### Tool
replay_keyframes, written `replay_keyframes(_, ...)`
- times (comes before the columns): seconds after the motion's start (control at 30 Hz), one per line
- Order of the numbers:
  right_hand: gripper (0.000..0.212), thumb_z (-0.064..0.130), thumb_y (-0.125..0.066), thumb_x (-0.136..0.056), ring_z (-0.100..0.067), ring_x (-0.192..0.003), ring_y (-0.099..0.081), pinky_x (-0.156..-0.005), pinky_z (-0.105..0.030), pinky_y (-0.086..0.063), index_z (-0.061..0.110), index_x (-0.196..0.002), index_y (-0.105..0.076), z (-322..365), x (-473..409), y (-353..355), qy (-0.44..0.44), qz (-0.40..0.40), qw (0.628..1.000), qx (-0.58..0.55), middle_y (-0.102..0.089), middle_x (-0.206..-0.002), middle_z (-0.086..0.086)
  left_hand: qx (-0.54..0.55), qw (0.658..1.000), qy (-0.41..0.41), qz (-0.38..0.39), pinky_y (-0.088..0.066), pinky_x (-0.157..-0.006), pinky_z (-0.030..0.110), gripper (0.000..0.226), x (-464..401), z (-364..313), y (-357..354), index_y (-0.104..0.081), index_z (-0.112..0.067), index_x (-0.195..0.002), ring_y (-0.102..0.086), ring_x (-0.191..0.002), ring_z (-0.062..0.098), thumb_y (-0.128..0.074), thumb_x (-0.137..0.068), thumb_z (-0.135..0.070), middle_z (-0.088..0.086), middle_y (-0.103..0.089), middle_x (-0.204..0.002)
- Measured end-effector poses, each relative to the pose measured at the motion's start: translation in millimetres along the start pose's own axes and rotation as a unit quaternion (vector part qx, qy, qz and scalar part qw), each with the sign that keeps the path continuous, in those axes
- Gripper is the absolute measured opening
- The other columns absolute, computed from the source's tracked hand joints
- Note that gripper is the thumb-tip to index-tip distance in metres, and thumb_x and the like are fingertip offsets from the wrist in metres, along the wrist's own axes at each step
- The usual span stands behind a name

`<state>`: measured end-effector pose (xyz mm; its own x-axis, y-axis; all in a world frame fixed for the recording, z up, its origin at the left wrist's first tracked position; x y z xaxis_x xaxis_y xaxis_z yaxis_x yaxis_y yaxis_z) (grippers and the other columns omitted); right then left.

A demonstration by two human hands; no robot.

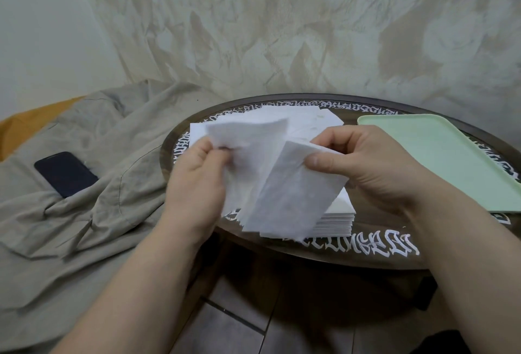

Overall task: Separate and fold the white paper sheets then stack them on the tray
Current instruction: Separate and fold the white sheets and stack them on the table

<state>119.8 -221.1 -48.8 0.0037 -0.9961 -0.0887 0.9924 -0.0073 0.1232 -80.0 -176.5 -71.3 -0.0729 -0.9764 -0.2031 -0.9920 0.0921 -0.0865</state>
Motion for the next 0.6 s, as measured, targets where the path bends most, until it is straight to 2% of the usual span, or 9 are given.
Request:
replay_keyframes(0.03, 0.013, 0.002, -0.072, -0.076, -0.014, -0.071, -0.064, -0.067, -0.023, -0.049, 0.014, -0.07, -0.071, 1.7, 1.1, 1.5, 0.005, 0.014, 1.0, 0.005, -0.071, -0.075, -0.003, 0.049, 0.998, 0.011, -0.028, -0.051, -0.064, 0.025, 0.035, -2.9, -4.3, 3.1, -0.072, -0.017, -0.069, -0.06, -0.063, 0.011, -0.049, -0.089, -0.001, -0.003, -0.068, -0.065)
replay_keyframes(0.1, 0.012, 0.003, -0.075, -0.074, -0.012, -0.073, -0.064, -0.07, -0.023, -0.048, 0.014, -0.07, -0.073, 4.0, 2.9, 2.7, 0.015, 0.035, 0.999, 0.021, -0.071, -0.076, -0.002, 0.118, 0.992, 0.037, -0.033, -0.036, -0.048, 0.02, 0.019, -7.6, -8.8, 8.1, -0.063, -0.014, -0.064, -0.042, -0.045, 0.01, -0.054, -0.078, -0.006, -0.001, -0.051, -0.052)
replay_keyframes(0.17, 0.011, 0.006, -0.079, -0.072, -0.011, -0.076, -0.062, -0.075, -0.027, -0.046, 0.015, -0.072, -0.074, 4.9, 3.9, -0.5, 0.031, 0.054, 0.997, 0.053, -0.07, -0.077, -0.002, 0.096, 0.994, 0.047, 0.012, -0.03, -0.049, 0.023, 0.019, -7.5, -9.1, 6.4, -0.064, -0.016, -0.058, -0.036, -0.044, 0.011, -0.055, -0.073, -0.01, 0.0, -0.045, -0.051)
replay_keyframes(0.27, 0.009, 0.012, -0.078, -0.071, -0.008, -0.075, -0.058, -0.074, -0.027, -0.044, 0.02, -0.072, -0.074, 6.0, 5.2, -11.4, 0.046, 0.086, 0.992, 0.082, -0.068, -0.075, 0.002, -0.05, 0.993, 0.041, 0.102, -0.039, -0.057, 0.026, 0.027, 3.0, -1.8, -7.2, -0.072, -0.021, -0.064, -0.05, -0.056, 0.012, -0.061, -0.085, -0.006, -0.002, -0.06, -0.06)
replay_keyframes(0.33, 0.014, 0.007, -0.078, -0.075, -0.004, -0.073, -0.056, -0.072, -0.023, -0.043, 0.02, -0.071, -0.074, 5.2, 5.2, -15.3, 0.058, 0.085, 0.988, 0.111, -0.066, -0.071, 0.004, -0.107, 0.98, 0.016, 0.164, -0.046, -0.06, 0.022, 0.007, 9.2, 1.1, -18.1, -0.071, -0.025, -0.073, -0.058, -0.064, 0.008, -0.073, -0.074, -0.019, -0.009, -0.067, -0.07)
replay_keyframes(0.43, 0.009, 0.005, -0.075, -0.076, -0.003, -0.074, -0.057, -0.073, -0.023, -0.044, 0.014, -0.074, -0.074, 2.8, 4.5, -15.8, 0.058, 0.063, 0.99, 0.109, -0.067, -0.072, 0.0, -0.155, 0.982, -0.028, 0.107, -0.051, -0.061, 0.024, 0.023, 4.9, 4.4, -18.3, -0.066, -0.027, -0.079, -0.061, -0.069, 0.009, -0.08, -0.061, -0.024, -0.007, -0.07, -0.078)
replay_keyframes(0.5, 0.009, 0.005, -0.075, -0.076, -0.003, -0.074, -0.058, -0.073, -0.022, -0.044, 0.013, -0.074, -0.073, 1.1, 3.8, -14.5, 0.059, 0.043, 0.993, 0.094, -0.068, -0.073, 0.004, -0.118, 0.988, -0.022, 0.096, -0.044, -0.052, 0.021, 0.019, 3.8, 1.2, -18.3, -0.066, -0.021, -0.067, -0.053, -0.056, 0.007, -0.081, -0.076, -0.015, -0.007, -0.064, -0.063)
replay_keyframes(0.53, 0.009, 0.004, -0.075, -0.076, -0.003, -0.073, -0.058, -0.072, -0.021, -0.044, 0.013, -0.074, -0.073, 0.2, 3.0, -13.6, 0.06, 0.031, 0.994, 0.09, -0.068, -0.073, 0.005, -0.106, 0.988, -0.013, 0.112, -0.042, -0.051, 0.02, 0.028, 4.9, 0.6, -18.1, -0.065, -0.02, -0.061, -0.051, -0.053, 0.005, -0.071, -0.088, -0.016, -0.009, -0.06, -0.058)
replay_keyframes(0.6, 0.011, 0.004, -0.075, -0.077, -0.003, -0.071, -0.058, -0.07, -0.018, -0.043, 0.014, -0.073, -0.073, -1.8, 1.0, -11.1, 0.062, 0.006, 0.994, 0.089, -0.068, -0.071, 0.007, -0.053, 0.985, 0.014, 0.161, -0.049, -0.059, 0.022, 0.045, 9.1, 1.2, -15.2, -0.073, -0.022, -0.062, -0.061, -0.063, 0.005, -0.051, -0.101, -0.031, -0.01, -0.067, -0.067)
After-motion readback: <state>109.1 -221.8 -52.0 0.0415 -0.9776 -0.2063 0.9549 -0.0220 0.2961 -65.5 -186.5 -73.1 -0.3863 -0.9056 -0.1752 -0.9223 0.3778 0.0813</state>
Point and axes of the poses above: each hand's wrist, its own x-axis away from the middle knuckle, its own y-axis out of the back of the hand, z = x × y, the point moved 1 cm from there along -x, towards the middle knuckle
